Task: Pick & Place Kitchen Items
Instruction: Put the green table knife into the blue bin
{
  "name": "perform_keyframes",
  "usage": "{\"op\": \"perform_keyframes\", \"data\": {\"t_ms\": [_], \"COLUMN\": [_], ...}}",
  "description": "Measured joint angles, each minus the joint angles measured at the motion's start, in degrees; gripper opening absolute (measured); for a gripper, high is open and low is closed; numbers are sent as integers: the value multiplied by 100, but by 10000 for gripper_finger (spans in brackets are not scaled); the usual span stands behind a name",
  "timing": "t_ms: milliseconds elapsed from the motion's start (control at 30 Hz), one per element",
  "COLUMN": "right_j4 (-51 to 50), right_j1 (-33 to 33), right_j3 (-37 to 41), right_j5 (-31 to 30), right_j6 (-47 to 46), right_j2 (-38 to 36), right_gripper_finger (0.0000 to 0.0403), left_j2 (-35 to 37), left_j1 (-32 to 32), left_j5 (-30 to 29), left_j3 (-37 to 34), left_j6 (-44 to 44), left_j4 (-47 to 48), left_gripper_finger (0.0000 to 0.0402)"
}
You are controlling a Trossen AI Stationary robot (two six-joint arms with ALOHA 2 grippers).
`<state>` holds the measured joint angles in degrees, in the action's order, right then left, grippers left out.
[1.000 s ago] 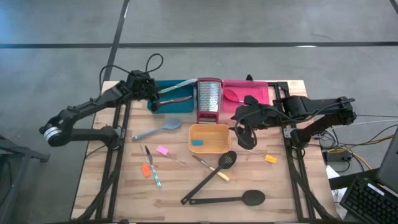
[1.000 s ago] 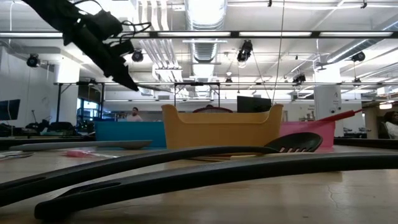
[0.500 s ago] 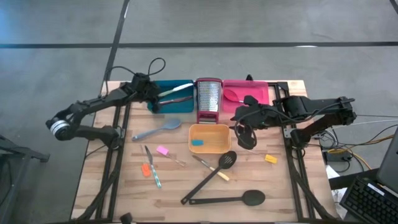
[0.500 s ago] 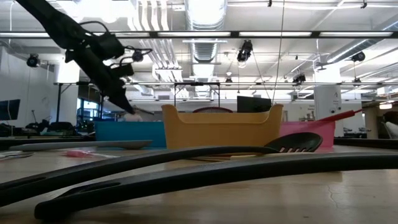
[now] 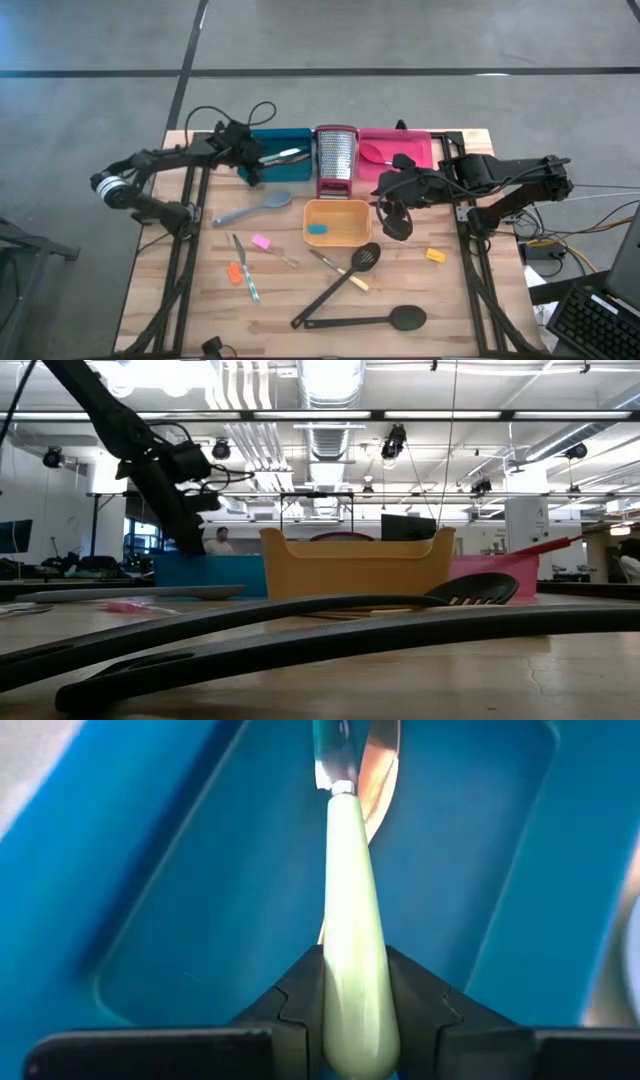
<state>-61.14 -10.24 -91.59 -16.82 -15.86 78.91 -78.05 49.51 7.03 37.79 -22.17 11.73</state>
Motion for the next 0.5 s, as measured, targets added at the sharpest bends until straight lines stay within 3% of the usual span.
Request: {"op": "perform_keyframes", "data": {"t_ms": [333, 400, 500], "right_j4": [0, 0, 0], "right_j1": [0, 0, 0], "right_j3": [0, 0, 0], "right_j5": [2, 4, 4], "right_j6": [-2, -1, -2], "right_j2": [0, 0, 0], "right_gripper_finger": [73, 68, 61], "left_j2": [-423, -431, -430], "left_j1": [5, 3, 3], "left_j5": [-113, -150, -180], "left_j3": [173, 181, 183], "left_j6": [-47, -34, 35], "left_j4": [121, 124, 129], "left_gripper_finger": [76, 97, 161]}}
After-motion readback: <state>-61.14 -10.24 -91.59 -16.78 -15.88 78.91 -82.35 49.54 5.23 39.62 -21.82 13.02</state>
